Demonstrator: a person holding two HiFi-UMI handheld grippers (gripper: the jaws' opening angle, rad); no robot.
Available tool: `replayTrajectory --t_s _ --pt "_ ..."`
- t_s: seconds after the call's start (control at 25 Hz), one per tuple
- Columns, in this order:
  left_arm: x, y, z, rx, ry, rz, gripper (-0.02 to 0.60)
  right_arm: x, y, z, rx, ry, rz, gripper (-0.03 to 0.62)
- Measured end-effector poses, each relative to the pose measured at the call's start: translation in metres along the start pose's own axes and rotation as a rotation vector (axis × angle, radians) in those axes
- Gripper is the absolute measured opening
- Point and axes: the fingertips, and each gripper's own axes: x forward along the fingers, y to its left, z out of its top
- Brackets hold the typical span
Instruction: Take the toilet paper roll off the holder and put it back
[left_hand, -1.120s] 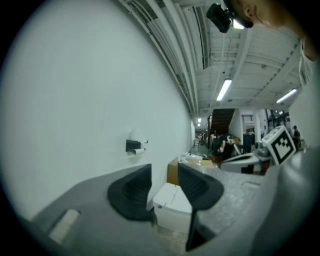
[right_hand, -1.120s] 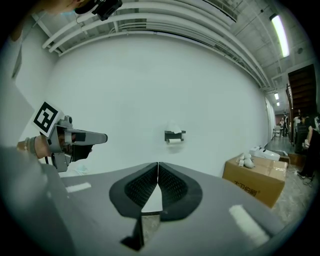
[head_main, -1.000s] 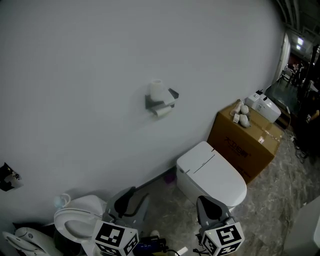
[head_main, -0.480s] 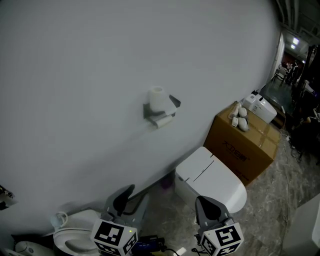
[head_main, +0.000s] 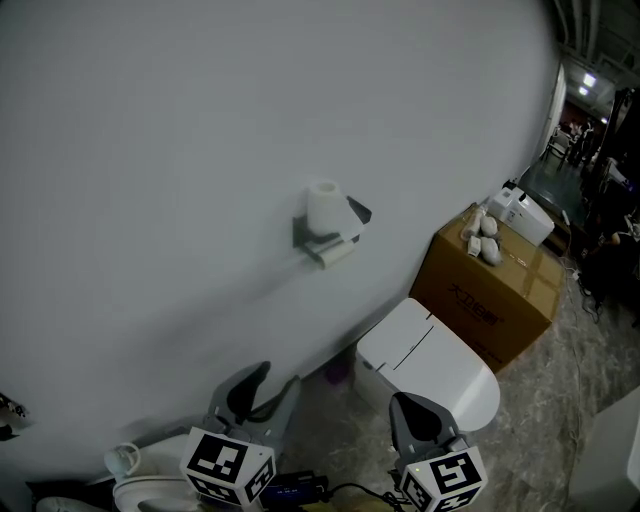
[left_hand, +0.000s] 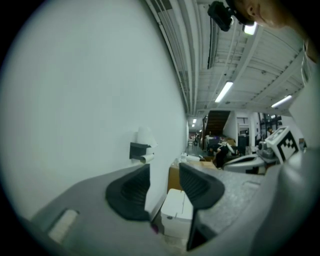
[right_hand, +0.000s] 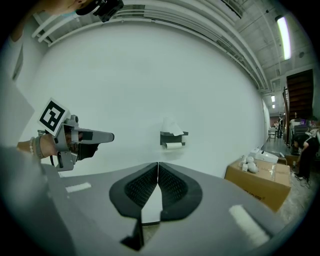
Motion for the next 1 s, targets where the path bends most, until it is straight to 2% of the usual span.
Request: replayTrajectory --t_s 0.44,1.0 --pt "0.037 0.021 0.008 -0.003 -0.011 -0.027 0.181 0.019 -0.014 -0.004 0.015 0.013 -0.021 0.006" --pt "0.119 0.043 0.037 0.043 -0.022 -0.020 0.199 0.071 -0.060 0.007 0.030 0.004 0.013 0.006"
